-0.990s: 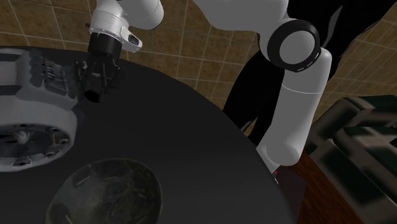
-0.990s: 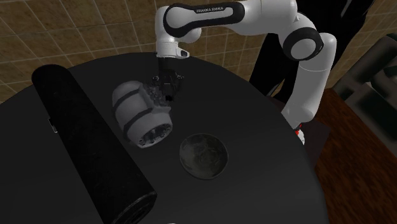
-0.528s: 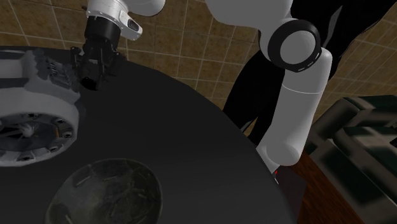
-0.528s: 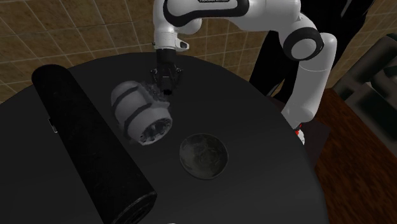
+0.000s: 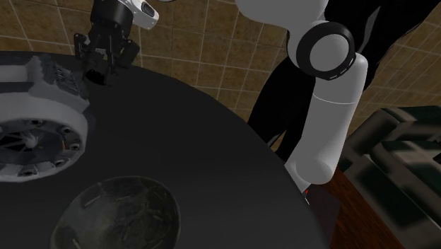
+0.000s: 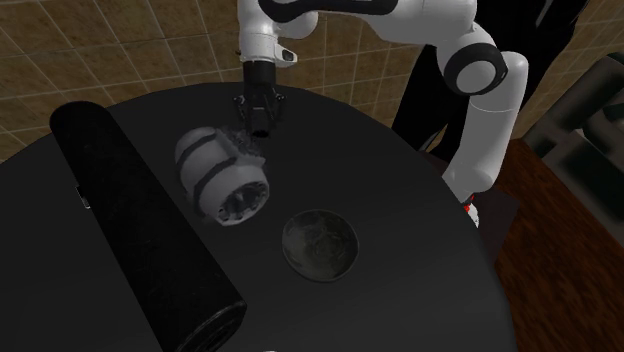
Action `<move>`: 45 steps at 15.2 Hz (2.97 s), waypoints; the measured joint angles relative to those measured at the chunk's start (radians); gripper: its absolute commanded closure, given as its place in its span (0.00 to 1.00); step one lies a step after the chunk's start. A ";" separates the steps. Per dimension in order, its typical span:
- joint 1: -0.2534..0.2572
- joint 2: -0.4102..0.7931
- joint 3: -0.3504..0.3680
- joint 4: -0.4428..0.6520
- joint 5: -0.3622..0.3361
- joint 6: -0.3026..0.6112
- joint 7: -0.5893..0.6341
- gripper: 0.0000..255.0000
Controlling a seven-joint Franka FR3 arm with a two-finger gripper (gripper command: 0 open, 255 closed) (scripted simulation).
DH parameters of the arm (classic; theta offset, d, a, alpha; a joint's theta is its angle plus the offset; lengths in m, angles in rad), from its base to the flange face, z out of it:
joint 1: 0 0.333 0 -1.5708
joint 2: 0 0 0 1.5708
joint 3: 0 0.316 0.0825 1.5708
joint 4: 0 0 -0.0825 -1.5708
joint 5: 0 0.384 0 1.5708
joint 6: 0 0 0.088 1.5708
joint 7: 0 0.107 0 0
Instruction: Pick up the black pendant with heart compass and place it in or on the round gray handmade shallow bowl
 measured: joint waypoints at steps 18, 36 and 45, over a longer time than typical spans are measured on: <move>0.115 -0.462 0.122 -0.527 0.216 0.241 0.078 1.00; 0.168 -0.529 0.191 -0.735 0.300 0.408 0.013 1.00; 0.166 -0.517 0.199 -0.737 0.297 0.417 0.016 0.00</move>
